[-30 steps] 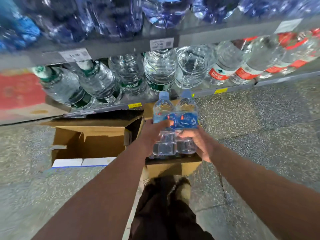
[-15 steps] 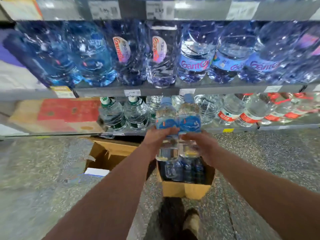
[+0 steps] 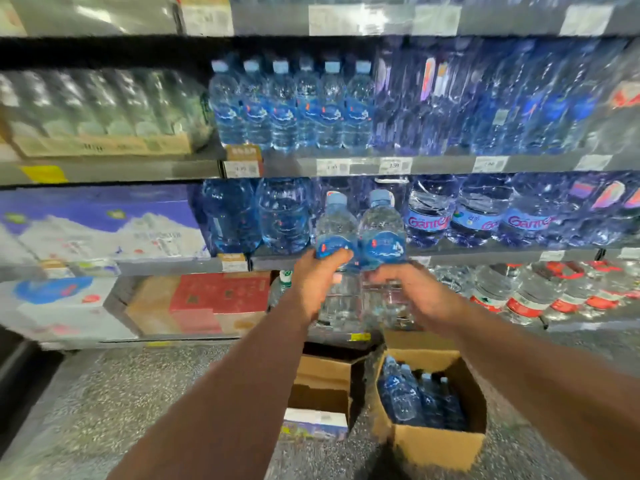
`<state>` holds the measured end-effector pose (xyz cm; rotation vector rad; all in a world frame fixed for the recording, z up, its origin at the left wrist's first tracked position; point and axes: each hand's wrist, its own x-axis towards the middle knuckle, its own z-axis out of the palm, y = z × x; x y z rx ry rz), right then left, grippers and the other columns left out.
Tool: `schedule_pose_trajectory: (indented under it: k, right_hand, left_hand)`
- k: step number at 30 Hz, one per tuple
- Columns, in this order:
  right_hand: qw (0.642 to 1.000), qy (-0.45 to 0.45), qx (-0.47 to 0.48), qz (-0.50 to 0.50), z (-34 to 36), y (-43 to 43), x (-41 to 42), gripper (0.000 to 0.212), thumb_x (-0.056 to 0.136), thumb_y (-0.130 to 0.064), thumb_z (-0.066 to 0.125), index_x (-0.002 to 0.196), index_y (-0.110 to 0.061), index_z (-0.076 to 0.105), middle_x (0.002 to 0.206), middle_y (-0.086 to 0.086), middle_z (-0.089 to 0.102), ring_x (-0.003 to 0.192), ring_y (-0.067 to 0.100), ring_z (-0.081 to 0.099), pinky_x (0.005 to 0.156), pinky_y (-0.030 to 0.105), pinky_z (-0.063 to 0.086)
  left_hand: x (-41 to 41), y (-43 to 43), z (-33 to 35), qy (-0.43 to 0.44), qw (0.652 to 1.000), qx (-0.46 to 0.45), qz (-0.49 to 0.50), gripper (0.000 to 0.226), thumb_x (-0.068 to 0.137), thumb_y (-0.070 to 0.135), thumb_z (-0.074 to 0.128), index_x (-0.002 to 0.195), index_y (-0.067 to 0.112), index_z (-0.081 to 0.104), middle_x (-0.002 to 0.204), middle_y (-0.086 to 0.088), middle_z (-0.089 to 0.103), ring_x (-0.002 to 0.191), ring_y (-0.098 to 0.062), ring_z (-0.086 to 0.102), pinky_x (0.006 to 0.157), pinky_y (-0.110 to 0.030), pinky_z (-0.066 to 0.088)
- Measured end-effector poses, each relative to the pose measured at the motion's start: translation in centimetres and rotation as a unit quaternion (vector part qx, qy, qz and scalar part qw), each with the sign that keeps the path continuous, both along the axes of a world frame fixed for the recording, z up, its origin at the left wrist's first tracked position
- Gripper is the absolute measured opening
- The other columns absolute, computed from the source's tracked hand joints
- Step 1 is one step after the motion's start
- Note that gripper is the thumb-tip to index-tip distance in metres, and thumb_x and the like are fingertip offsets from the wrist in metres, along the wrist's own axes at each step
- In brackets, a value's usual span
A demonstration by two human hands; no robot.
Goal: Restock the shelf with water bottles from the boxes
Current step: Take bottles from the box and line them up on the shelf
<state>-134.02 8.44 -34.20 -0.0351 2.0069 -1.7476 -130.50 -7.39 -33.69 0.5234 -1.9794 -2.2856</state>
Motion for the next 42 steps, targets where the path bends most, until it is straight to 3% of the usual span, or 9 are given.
schedule_pose_trajectory:
  k: [3,7,11,14,19,25,30,36,42]
  right_hand:
    - [1.0,0.008,0.005,0.001,4.4,-2.0,0.7,0.073,0.058,-0.035,0.079,0.125,-0.015,0.058,0.117,-0.001,0.068,0.11,0.023,0.061,0.088,0.037,0.046]
    - [0.999,0.05,-0.014,0.016,10.1,-4.7,1.5,0.065,0.061,-0.031,0.077,0.121,-0.015,0.06,0.114,-0.001,0.069,0.107,0.021,0.061,0.076,0.033,0.045]
    - [0.995,0.09,-0.035,0.013,14.6,-6.6,1.6,0.08,0.051,-0.035,0.082,0.124,-0.016,0.057,0.114,0.0,0.068,0.105,0.021,0.061,0.077,0.034,0.044]
    - [0.992,0.11,-0.05,0.019,17.7,-7.6,1.8,0.058,0.076,-0.016,0.074,0.127,-0.014,0.047,0.114,0.001,0.06,0.1,0.02,0.055,0.081,0.032,0.039]
    - [0.992,0.116,-0.05,0.026,21.4,-9.4,1.3,0.096,0.074,-0.019,0.076,0.15,-0.013,0.018,0.143,0.01,0.042,0.127,0.029,0.044,0.097,0.046,0.035]
    - [0.988,0.145,-0.05,0.023,24.6,-10.7,-2.3,0.101,0.062,-0.028,0.081,0.145,-0.011,0.028,0.143,0.006,0.044,0.126,0.03,0.046,0.095,0.042,0.038]
    - [0.985,0.154,-0.073,0.012,27.1,-11.9,-7.3,0.09,0.06,-0.024,0.079,0.14,-0.01,0.04,0.131,0.01,0.056,0.115,0.029,0.055,0.09,0.04,0.044]
    - [0.981,0.168,-0.088,0.03,30.5,-13.2,-15.3,0.073,0.049,-0.032,0.077,0.118,-0.014,0.062,0.099,0.003,0.068,0.079,0.018,0.06,0.064,0.029,0.044]
    - [0.98,0.176,-0.083,0.051,32.2,-15.1,-26.7,0.104,0.028,-0.044,0.086,0.124,-0.018,0.057,0.113,0.005,0.068,0.1,0.028,0.066,0.086,0.05,0.053]
  left_hand:
    - [0.7,-1.8,4.4,0.03,0.999,-0.016,0.024,0.021,0.082,0.013,0.072,0.101,0.01,0.067,0.085,0.001,0.067,0.076,-0.011,0.062,0.063,-0.018,0.047]
    - [1.1,-4.3,9.8,0.048,0.997,-0.043,0.038,0.013,0.077,0.02,0.077,0.084,0.017,0.067,0.076,0.005,0.066,0.072,-0.01,0.062,0.054,-0.015,0.044]
    - [2.0,-6.1,14.1,0.104,0.991,-0.054,0.071,0.076,0.052,0.046,0.081,0.119,0.015,0.063,0.103,-0.002,0.07,0.089,-0.013,0.066,0.065,-0.021,0.048]
    - [2.3,-7.5,16.6,0.128,0.988,-0.031,0.076,0.033,0.071,0.024,0.08,0.1,0.012,0.068,0.091,-0.001,0.07,0.079,-0.012,0.064,0.065,-0.024,0.048]
    - [1.9,-9.4,20.4,0.163,0.983,-0.048,0.071,0.02,0.072,0.018,0.079,0.087,0.01,0.069,0.079,0.001,0.07,0.073,-0.013,0.064,0.065,-0.024,0.047]
    - [-0.9,-10.0,23.6,0.199,0.974,-0.067,0.082,0.017,0.081,0.007,0.071,0.072,0.019,0.063,0.052,0.016,0.064,0.047,0.007,0.059,0.048,-0.01,0.045]
    - [-6.3,-10.8,25.9,0.204,0.972,-0.055,0.104,0.02,0.068,0.019,0.081,0.083,0.015,0.067,0.085,-0.006,0.071,0.081,-0.022,0.067,0.079,-0.037,0.054]
    - [-15.1,-12.4,29.4,0.247,0.956,-0.112,0.109,0.065,0.042,0.041,0.085,0.092,0.002,0.071,0.09,-0.018,0.07,0.085,-0.033,0.066,0.083,-0.044,0.053]
    - [-20.8,-13.8,33.3,0.253,0.933,-0.199,0.163,0.032,0.064,0.024,0.087,0.081,0.005,0.067,0.075,-0.004,0.068,0.068,-0.018,0.062,0.063,-0.026,0.052]
